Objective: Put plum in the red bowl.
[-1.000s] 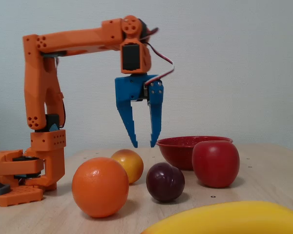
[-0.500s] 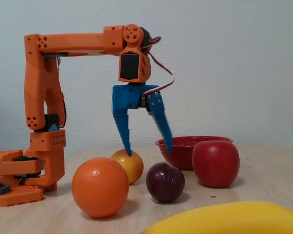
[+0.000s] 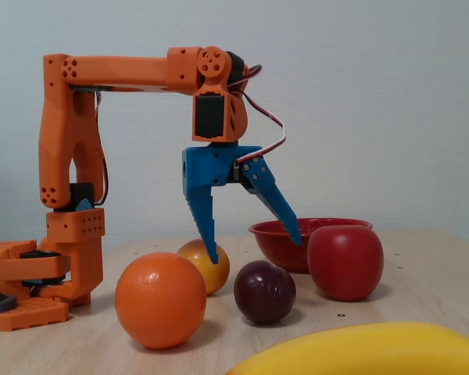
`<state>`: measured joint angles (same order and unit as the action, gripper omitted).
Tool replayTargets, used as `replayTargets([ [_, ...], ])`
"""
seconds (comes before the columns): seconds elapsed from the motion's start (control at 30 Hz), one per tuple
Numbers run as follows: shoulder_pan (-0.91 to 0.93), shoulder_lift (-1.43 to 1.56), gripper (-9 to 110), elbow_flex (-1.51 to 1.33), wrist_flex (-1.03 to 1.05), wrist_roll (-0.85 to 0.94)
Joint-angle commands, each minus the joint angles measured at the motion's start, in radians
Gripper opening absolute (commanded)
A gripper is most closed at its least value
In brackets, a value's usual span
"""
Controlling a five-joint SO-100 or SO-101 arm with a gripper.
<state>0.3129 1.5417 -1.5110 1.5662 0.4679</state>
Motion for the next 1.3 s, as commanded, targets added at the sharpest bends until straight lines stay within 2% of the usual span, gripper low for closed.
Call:
replayTargets([
  [0.0,0.025,0.031,43,0.031,-0.009,0.044],
  [0.4,0.025,-0.035,44,0.031,-0.008,0.08],
  [1.27,-0.035,-0.138,44,-0.006,-0.173,0.072],
])
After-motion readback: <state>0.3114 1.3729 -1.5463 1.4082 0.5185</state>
